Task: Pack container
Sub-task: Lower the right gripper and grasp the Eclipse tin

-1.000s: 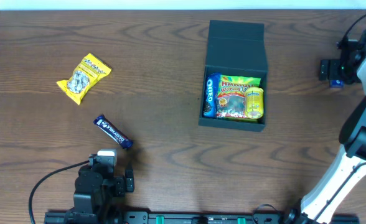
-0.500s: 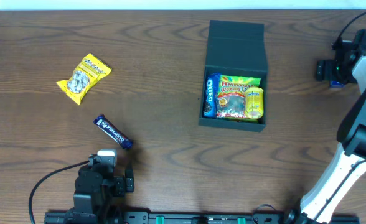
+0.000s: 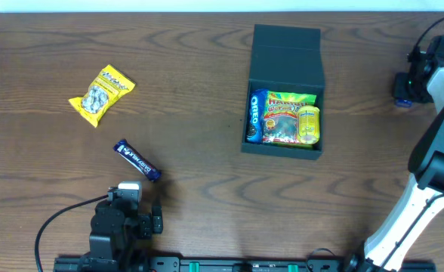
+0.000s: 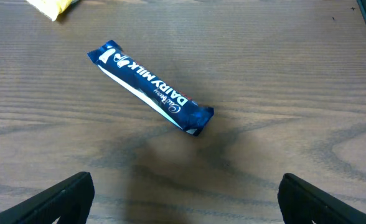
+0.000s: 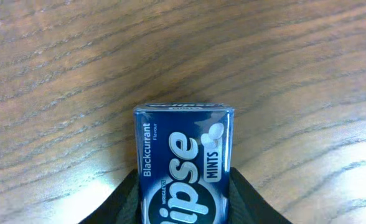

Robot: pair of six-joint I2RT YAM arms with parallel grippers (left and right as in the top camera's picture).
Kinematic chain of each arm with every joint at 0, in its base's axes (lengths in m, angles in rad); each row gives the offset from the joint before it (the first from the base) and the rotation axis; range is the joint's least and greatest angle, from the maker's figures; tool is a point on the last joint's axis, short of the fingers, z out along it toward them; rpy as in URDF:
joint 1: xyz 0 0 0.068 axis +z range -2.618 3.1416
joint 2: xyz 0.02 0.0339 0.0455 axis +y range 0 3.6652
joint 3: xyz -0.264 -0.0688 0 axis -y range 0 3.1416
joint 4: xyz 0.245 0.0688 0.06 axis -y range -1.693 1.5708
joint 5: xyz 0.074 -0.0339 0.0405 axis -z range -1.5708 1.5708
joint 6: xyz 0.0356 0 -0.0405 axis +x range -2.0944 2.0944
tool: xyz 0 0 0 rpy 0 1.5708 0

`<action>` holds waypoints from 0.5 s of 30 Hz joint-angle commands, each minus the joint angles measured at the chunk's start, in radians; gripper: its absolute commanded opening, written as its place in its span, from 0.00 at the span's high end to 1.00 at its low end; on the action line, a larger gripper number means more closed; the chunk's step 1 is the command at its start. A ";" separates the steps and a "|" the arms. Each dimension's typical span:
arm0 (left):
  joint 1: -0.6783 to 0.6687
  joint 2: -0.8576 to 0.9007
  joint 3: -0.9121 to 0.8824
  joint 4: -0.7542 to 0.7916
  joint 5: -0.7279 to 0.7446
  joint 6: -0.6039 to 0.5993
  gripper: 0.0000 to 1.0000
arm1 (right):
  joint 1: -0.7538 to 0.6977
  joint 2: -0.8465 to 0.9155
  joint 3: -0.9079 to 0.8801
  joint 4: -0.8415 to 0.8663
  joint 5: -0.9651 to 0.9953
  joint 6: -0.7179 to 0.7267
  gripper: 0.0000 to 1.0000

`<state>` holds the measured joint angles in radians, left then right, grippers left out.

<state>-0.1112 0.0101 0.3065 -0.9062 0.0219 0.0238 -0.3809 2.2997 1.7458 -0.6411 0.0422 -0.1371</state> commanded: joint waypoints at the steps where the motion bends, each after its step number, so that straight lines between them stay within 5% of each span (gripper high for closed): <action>1: 0.006 -0.006 -0.037 -0.024 -0.010 0.007 0.05 | 0.011 0.021 0.008 -0.010 0.014 0.042 0.74; 15: 0.006 -0.006 -0.037 -0.024 -0.010 0.007 0.05 | 0.047 -0.045 0.008 -0.071 0.014 0.093 0.97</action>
<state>-0.1112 0.0101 0.3065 -0.9062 0.0219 0.0238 -0.3576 2.2932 1.7519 -0.6956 0.0563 -0.0723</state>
